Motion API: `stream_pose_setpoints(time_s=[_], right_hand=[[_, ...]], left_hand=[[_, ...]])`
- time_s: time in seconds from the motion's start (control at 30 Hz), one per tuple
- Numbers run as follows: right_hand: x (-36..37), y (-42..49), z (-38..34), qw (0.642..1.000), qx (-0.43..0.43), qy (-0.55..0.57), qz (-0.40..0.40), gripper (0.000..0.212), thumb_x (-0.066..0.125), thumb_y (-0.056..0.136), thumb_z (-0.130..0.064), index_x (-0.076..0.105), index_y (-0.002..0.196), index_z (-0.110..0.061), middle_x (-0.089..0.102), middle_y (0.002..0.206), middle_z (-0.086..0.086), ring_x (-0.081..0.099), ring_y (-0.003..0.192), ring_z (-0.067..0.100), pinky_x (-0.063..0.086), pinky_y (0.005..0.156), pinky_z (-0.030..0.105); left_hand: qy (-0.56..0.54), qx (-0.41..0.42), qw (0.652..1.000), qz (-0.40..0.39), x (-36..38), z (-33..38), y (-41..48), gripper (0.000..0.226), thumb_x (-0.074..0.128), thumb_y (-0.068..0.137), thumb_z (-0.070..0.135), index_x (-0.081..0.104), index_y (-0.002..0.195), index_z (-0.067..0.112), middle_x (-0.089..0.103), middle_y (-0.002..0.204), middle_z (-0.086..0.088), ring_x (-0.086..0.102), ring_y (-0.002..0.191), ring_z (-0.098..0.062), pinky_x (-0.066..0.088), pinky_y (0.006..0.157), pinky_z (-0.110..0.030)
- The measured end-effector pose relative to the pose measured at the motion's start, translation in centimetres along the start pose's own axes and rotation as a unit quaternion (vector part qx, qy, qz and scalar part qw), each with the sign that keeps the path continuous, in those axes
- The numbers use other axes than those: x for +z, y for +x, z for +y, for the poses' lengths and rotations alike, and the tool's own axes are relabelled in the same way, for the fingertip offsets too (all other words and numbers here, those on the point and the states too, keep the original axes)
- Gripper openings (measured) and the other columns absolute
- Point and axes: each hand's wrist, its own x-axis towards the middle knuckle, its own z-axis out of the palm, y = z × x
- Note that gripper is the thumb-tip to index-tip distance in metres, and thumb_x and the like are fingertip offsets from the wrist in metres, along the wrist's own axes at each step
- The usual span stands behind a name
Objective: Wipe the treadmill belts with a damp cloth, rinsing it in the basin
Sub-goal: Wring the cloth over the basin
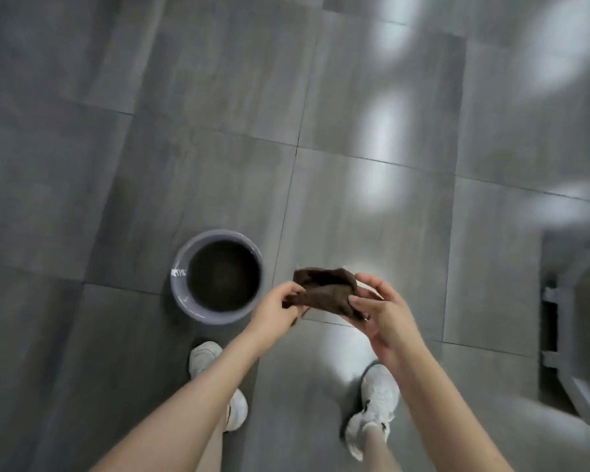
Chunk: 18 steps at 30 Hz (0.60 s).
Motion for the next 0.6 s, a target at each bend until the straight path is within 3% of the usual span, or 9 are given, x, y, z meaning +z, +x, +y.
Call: stream_pose_setpoints(time_s=[0.13, 0.27, 0.4, 0.5, 0.6], right_hand=[[2.0, 4.8, 5.6, 0.998, 0.003, 0.02, 0.063, 0.037, 0.045, 0.082, 0.019, 0.061, 0.094, -0.012, 0.069, 0.073, 0.002, 0.066, 0.065, 0.014, 0.053, 0.073, 0.035], [3.4, 9.8, 10.7, 0.994, -0.012, 0.01, 0.106, 0.037, 0.045, 0.082, 0.02, 0.061, 0.091, -0.012, 0.065, 0.059, -0.008, 0.063, 0.063, 0.013, 0.055, 0.072, 0.036], [6.5, 16.9, 16.8, 0.992, -0.022, -0.005, 0.124, 0.036, 0.046, 0.079, 0.021, 0.061, 0.1, -0.004, 0.062, 0.076, 0.006, 0.061, 0.072, 0.023, 0.055, 0.07, 0.037], [8.5, 22.1, 20.6, 0.991, -0.028, 0.004, 0.129, 0.037, 0.047, 0.079, 0.023, 0.059, 0.098, -0.006, 0.06, 0.081, 0.006, 0.06, 0.072, 0.019, 0.054, 0.059, 0.027], [9.4, 26.0, 23.3, 0.988, -0.032, -0.013, 0.15, 0.036, 0.048, 0.08, 0.02, 0.058, 0.098, -0.009, 0.059, 0.081, 0.003, 0.059, 0.075, 0.017, 0.054, 0.061, 0.023]], left_hand=[[-0.081, -0.063, 0.995, -0.02, -1.3, -4.7, 4.8, 0.016, 0.055, 0.09, -0.001, 0.058, 0.103, 0.008, 0.068, 0.092, -0.014, 0.062, 0.078, -0.023, 0.051, 0.074, -0.038], [-0.119, -0.12, 0.985, -0.023, -2.0, -9.7, 9.0, 0.019, 0.055, 0.089, -0.005, 0.057, 0.103, 0.007, 0.067, 0.092, -0.014, 0.064, 0.077, -0.023, 0.053, 0.07, -0.037], [-0.148, -0.163, 0.975, 0.01, -4.1, -16.7, 14.7, 0.025, 0.054, 0.087, -0.01, 0.057, 0.095, 0.014, 0.063, 0.108, -0.017, 0.063, 0.088, -0.023, 0.056, 0.081, -0.038], [-0.149, -0.167, 0.973, 0.05, -6.3, -20.7, 17.9, 0.024, 0.053, 0.089, -0.006, 0.057, 0.098, 0.016, 0.062, 0.11, -0.01, 0.062, 0.101, -0.025, 0.054, 0.089, -0.044], [-0.084, -0.111, 0.988, 0.071, -7.9, -22.9, 20.0, 0.021, 0.055, 0.089, -0.001, 0.057, 0.099, 0.018, 0.062, 0.106, -0.004, 0.061, 0.103, -0.02, 0.053, 0.09, -0.042]])
